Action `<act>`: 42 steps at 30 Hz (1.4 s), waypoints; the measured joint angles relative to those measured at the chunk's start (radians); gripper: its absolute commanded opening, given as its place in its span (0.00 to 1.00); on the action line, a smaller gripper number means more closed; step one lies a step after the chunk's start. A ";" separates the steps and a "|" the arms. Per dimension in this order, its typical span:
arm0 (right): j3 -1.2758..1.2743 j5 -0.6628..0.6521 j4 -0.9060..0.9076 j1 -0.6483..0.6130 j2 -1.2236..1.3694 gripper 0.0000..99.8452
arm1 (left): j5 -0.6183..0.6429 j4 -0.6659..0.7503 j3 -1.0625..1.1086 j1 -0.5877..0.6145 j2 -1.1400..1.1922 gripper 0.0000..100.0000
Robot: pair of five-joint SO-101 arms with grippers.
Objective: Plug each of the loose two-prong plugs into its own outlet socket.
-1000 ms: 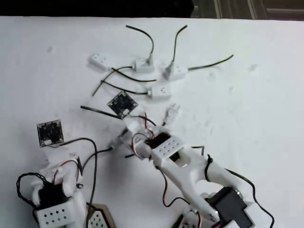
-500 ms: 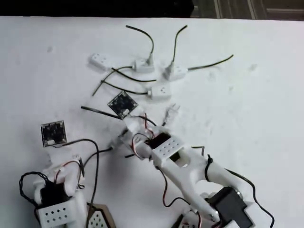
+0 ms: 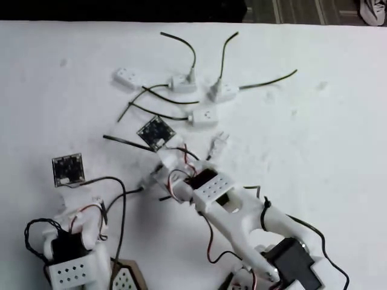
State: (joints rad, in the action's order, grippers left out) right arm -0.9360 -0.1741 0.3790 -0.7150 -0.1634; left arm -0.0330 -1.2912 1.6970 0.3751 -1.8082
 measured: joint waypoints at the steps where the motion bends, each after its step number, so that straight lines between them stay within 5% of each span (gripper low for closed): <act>1: 0.000 0.000 0.000 0.000 0.000 0.02 | 0.000 0.000 0.000 0.000 0.000 0.02; 18: -0.015 -0.003 0.068 0.098 -0.176 0.02 | 0.000 0.000 0.000 0.000 0.000 0.02; 27: 0.221 -0.003 0.166 0.198 -0.189 0.02 | 0.000 0.000 0.000 0.000 0.000 0.02; 42: 0.887 -0.005 0.166 0.272 0.344 0.02 | 0.000 0.000 0.000 0.000 0.000 0.02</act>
State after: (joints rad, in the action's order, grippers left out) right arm -0.0491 -0.1788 0.5447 -0.4434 0.1803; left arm -0.0330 -1.2912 1.6970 0.3751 -1.8082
